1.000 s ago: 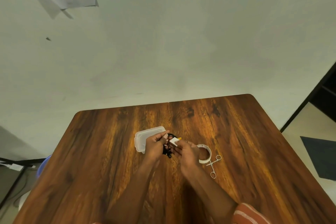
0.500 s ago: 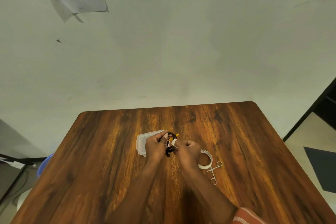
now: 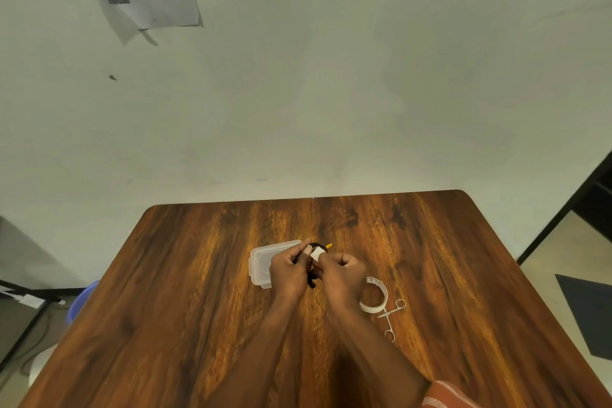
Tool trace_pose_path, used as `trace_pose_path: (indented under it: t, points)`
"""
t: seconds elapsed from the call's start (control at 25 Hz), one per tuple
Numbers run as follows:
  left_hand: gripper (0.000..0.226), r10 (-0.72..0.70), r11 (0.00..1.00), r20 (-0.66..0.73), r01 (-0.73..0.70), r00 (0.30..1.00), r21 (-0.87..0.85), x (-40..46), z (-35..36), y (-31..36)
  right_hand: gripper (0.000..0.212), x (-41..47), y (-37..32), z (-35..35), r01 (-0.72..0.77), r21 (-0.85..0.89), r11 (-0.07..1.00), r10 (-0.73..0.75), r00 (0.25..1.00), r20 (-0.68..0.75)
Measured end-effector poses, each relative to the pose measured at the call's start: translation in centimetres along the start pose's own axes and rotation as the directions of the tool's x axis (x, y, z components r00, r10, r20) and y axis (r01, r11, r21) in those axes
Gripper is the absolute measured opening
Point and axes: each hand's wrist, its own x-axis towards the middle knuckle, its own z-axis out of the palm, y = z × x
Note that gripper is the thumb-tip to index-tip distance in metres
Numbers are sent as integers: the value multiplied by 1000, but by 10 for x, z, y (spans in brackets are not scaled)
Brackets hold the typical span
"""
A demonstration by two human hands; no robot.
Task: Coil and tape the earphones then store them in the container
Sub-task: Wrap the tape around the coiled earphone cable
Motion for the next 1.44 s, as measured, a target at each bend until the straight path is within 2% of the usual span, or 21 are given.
trace_pose_path:
  t: [0.2, 0.32, 0.48, 0.64, 0.8, 0.92, 1.04, 1.12, 1.24, 1.32, 1.36, 1.44]
  points:
    - [27, 44, 999, -69, -42, 997, 34, -1, 0, 5, 11, 3, 5, -1, 12, -132, 991, -18, 999, -40]
    - [26, 101, 993, -62, -97, 993, 67, -5, 1, 8, 13, 3, 0, 0, 31, -133, 991, -33, 999, -15]
    - [28, 247, 951, 32, -249, 968, 185, -15, 4, 11, 14, 10, -3, 1, -79, 20, 997, 78, 995, 61]
    - [33, 385, 849, 130, -406, 914, 339, -17, 0, 11, 9, 14, -3, -4, -129, 190, 973, 106, 986, 127]
    - [21, 386, 861, 171, -420, 907, 288, -15, -6, 18, 7, 16, -8, -6, -217, 322, 921, 169, 971, 171]
    - [26, 378, 839, 251, -444, 891, 314, -11, -11, 20, 6, 18, -13, -6, -256, 344, 904, 208, 963, 169]
    - [31, 391, 824, 269, -465, 880, 324, -6, -14, 23, 3, 18, -15, -5, -221, 353, 909, 172, 971, 165]
    - [31, 387, 835, 269, -459, 882, 303, -1, -14, 27, 14, 19, -15, -4, -205, 374, 904, 133, 969, 210]
    - [27, 327, 882, 264, -393, 907, 259, 5, -14, 38, 24, 22, -17, -5, -110, 260, 959, 35, 960, 277]
    - [29, 311, 898, 254, -370, 916, 237, 5, -13, 47, 23, 23, -19, -5, 66, 93, 993, -89, 956, 278]
    - [30, 320, 896, 254, -379, 913, 232, 5, -13, 52, 21, 25, -19, -5, 207, -19, 978, -194, 942, 275]
    - [27, 324, 892, 260, -385, 910, 236, 7, -12, 60, 23, 29, -19, -6, 504, -246, 828, -431, 852, 298]
